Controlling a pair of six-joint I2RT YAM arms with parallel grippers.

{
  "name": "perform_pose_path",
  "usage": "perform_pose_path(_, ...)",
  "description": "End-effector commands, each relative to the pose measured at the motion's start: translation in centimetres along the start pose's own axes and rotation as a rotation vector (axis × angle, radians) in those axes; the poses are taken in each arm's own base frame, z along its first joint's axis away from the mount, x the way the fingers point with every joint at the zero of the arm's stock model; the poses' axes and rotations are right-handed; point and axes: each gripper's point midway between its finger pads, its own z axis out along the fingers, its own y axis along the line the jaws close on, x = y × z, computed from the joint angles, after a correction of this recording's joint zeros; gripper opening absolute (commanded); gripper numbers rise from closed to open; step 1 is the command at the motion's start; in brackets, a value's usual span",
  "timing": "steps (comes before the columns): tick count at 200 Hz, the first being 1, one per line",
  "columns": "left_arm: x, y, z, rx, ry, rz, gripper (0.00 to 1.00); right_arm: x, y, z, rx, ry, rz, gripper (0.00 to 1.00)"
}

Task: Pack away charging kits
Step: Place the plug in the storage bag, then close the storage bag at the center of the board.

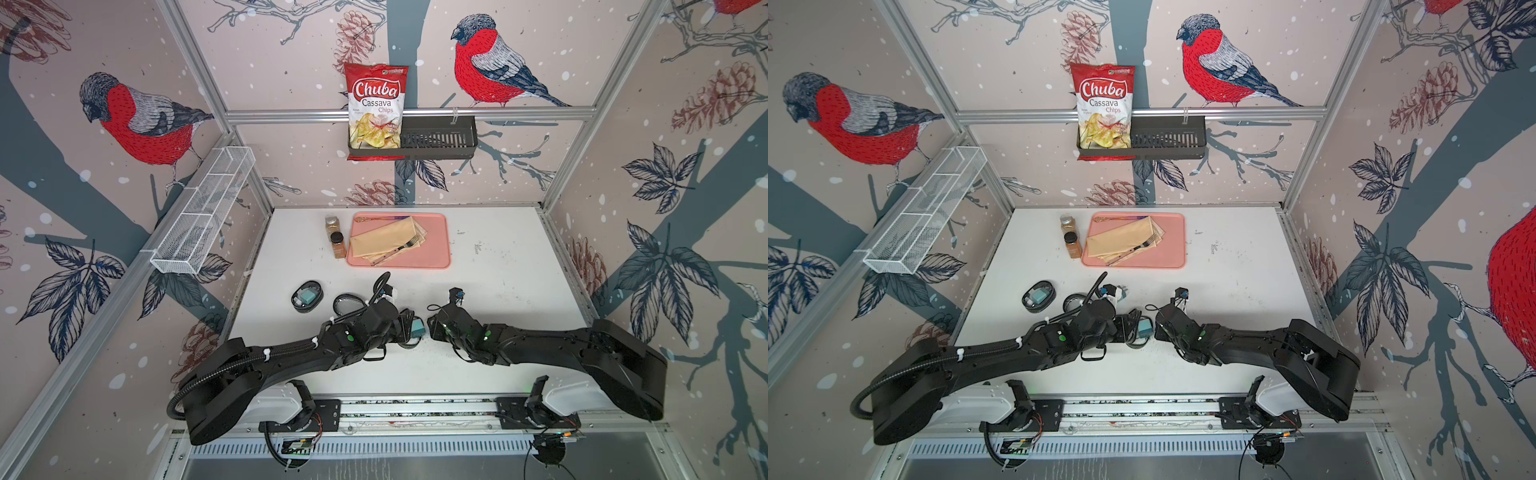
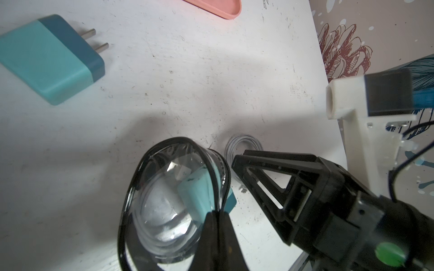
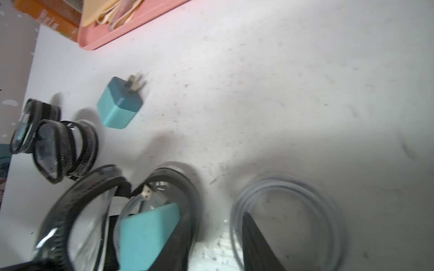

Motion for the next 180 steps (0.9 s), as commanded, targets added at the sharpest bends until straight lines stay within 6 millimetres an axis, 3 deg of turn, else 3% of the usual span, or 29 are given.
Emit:
perform_pose_path(1, -0.6, -0.3, -0.1, 0.005, -0.026, -0.011, 0.00, -0.1, -1.2, -0.1, 0.045, -0.025, 0.016, 0.37)
perform_pose_path(18, -0.6, -0.2, 0.0, 0.005, -0.025, -0.013, 0.00, 0.3, -0.6, 0.0, 0.031, -0.017, -0.004, 0.36)
perform_pose_path(58, -0.6, -0.3, 0.0, 0.003, -0.025, -0.012, 0.00, 1.1, 3.6, 0.3, -0.012, -0.019, -0.086, 0.34)
perform_pose_path(95, -0.7, -0.3, -0.1, 0.001, -0.024, -0.013, 0.00, 2.0, 5.1, 2.0, -0.016, 0.028, -0.109, 0.30)
perform_pose_path(124, -0.7, -0.3, -0.1, -0.001, -0.027, -0.010, 0.00, 2.5, 5.0, 2.4, -0.008, 0.043, -0.109, 0.28)
perform_pose_path(170, -1.0, -0.6, -0.4, 0.004, -0.033, -0.002, 0.00, 1.8, 3.0, 1.5, 0.032, 0.019, -0.081, 0.28)
perform_pose_path(180, -1.3, -0.7, -0.7, 0.003, -0.045, -0.002, 0.13, 1.5, 2.4, 1.2, 0.038, 0.012, -0.072, 0.28)
